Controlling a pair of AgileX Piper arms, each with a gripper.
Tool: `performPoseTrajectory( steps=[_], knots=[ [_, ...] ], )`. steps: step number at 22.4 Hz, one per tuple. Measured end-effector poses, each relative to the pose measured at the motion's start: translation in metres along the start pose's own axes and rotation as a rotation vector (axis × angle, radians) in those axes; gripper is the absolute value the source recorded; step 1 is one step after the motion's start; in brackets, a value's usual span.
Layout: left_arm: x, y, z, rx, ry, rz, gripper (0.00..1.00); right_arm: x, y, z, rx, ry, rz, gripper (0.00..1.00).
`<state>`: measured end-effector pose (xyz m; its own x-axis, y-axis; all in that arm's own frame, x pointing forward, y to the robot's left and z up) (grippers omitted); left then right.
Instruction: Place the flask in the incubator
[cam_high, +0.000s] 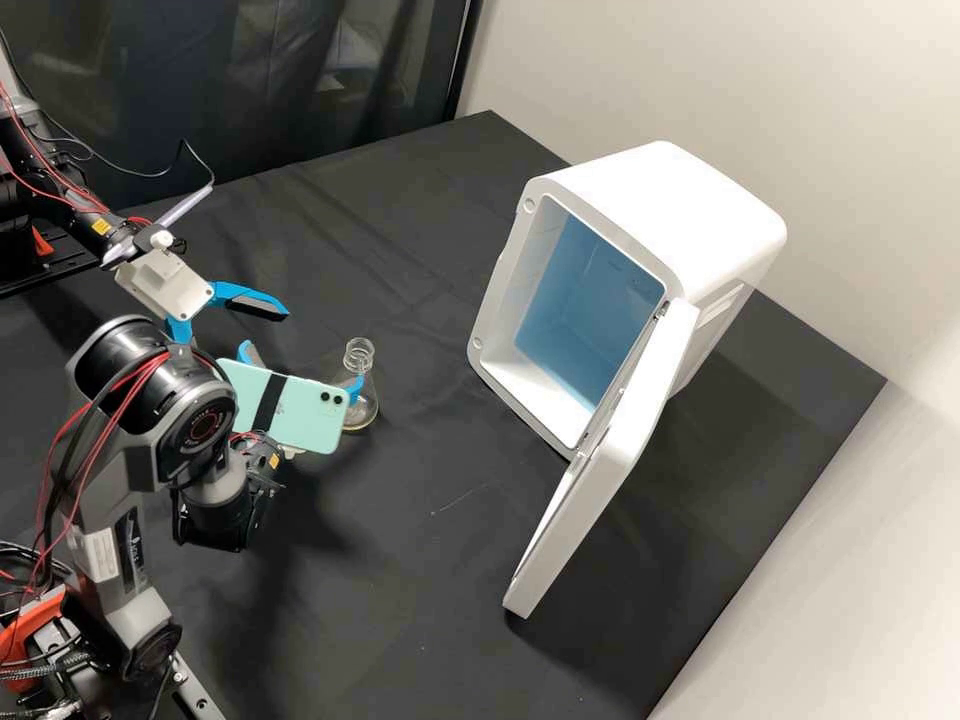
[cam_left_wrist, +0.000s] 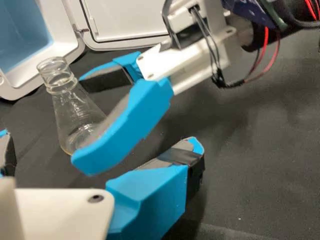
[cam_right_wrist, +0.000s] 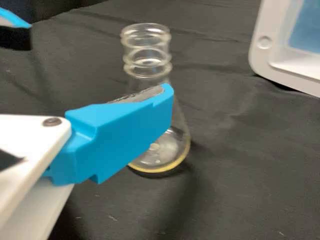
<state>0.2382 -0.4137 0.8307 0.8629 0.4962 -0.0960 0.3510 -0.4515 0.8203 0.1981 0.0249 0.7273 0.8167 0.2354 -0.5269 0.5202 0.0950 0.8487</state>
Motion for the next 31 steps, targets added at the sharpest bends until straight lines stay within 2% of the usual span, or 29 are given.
performPoseTrajectory(
  steps=[4,8,15,20,23,29,31],
  knots=[
    [0.000,-0.0002,0.000,0.000,0.000,-0.001,1.00,0.003,0.004,0.002,-0.003,-0.005,0.011,1.00],
    [0.000,-0.0002,0.000,0.000,0.000,-0.001,1.00,0.007,0.007,0.003,-0.024,-0.003,0.020,1.00],
    [0.000,-0.0002,0.000,0.000,0.000,-0.001,1.00,0.008,0.008,0.005,-0.015,-0.018,0.035,1.00],
    [0.000,0.0000,-0.001,-0.002,0.004,-0.001,1.00,0.017,0.011,0.004,-0.010,-0.015,0.055,1.00],
    [0.000,0.0000,-0.001,-0.002,0.004,-0.001,1.00,0.022,0.011,0.005,0.001,-0.028,0.063,1.00],
    [0.000,0.0001,-0.001,-0.002,0.006,0.000,1.00,0.025,0.008,0.009,0.008,-0.048,0.061,1.00],
    [0.000,0.0001,-0.002,-0.003,0.007,0.000,1.00,0.026,0.006,0.009,-0.005,-0.051,0.055,1.00]
  ],
)
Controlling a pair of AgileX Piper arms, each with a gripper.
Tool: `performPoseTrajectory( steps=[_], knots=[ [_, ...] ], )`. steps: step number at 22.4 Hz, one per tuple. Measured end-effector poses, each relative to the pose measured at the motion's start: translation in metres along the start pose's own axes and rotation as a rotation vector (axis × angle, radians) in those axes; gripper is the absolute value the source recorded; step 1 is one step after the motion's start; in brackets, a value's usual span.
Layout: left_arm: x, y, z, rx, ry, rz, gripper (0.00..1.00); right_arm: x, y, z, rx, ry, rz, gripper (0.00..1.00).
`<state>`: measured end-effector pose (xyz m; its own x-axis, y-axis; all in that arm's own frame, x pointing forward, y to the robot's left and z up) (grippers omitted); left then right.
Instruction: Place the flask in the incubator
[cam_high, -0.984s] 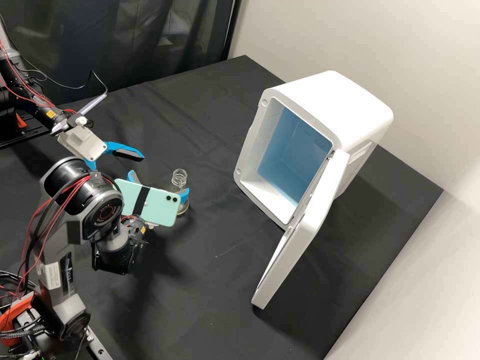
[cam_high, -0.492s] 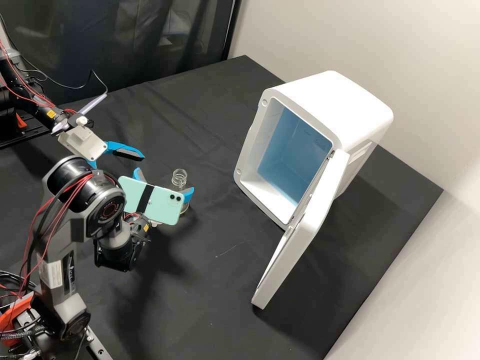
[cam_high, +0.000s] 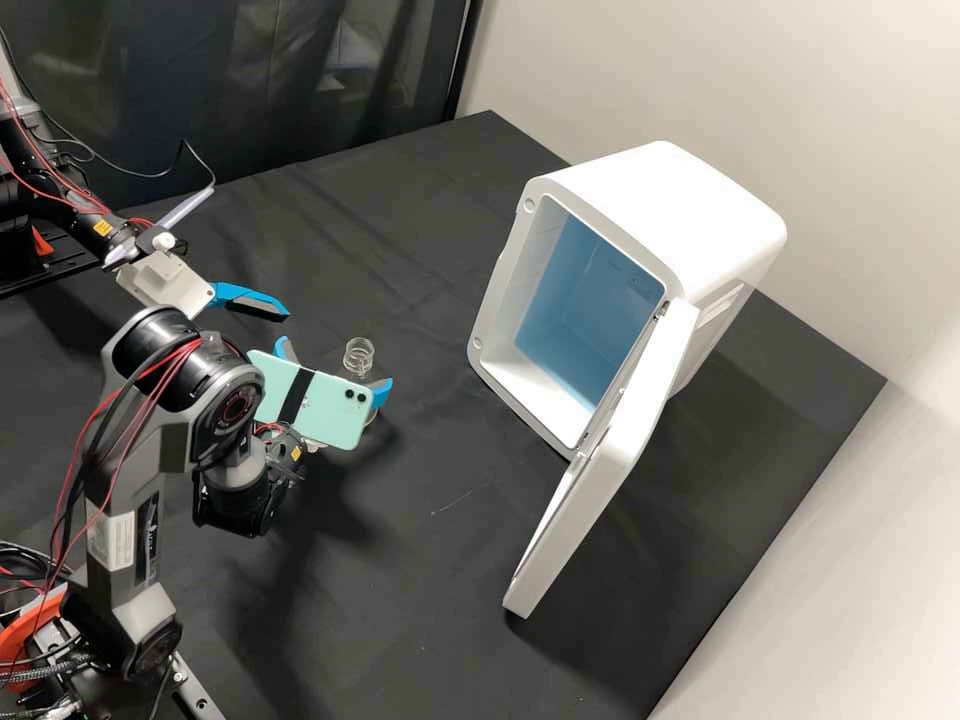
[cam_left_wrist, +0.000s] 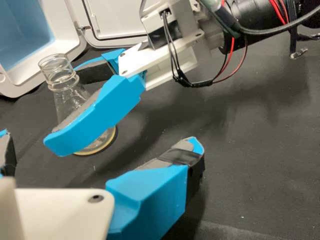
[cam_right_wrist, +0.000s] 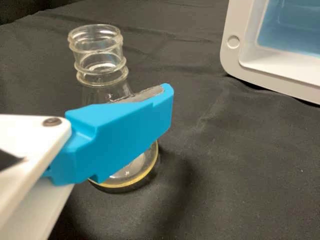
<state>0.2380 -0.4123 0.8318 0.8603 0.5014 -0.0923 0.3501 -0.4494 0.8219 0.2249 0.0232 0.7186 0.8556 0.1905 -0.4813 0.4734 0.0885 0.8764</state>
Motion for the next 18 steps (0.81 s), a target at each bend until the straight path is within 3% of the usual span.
performPoseTrajectory(
  steps=[11,12,18],
  knots=[
    [0.0003,0.0004,-0.0019,-0.002,0.007,0.001,1.00,0.0029,0.0009,0.0002,-0.021,-0.003,0.007,1.00],
    [0.0003,0.0004,-0.0019,-0.002,0.007,0.001,1.00,0.0029,0.0009,0.0002,-0.021,-0.003,0.007,0.00],
    [0.0004,0.0005,-0.0024,-0.003,0.009,0.002,1.00,0.0038,0.0007,0.0026,-0.008,-0.028,0.023,0.00]
  ],
)
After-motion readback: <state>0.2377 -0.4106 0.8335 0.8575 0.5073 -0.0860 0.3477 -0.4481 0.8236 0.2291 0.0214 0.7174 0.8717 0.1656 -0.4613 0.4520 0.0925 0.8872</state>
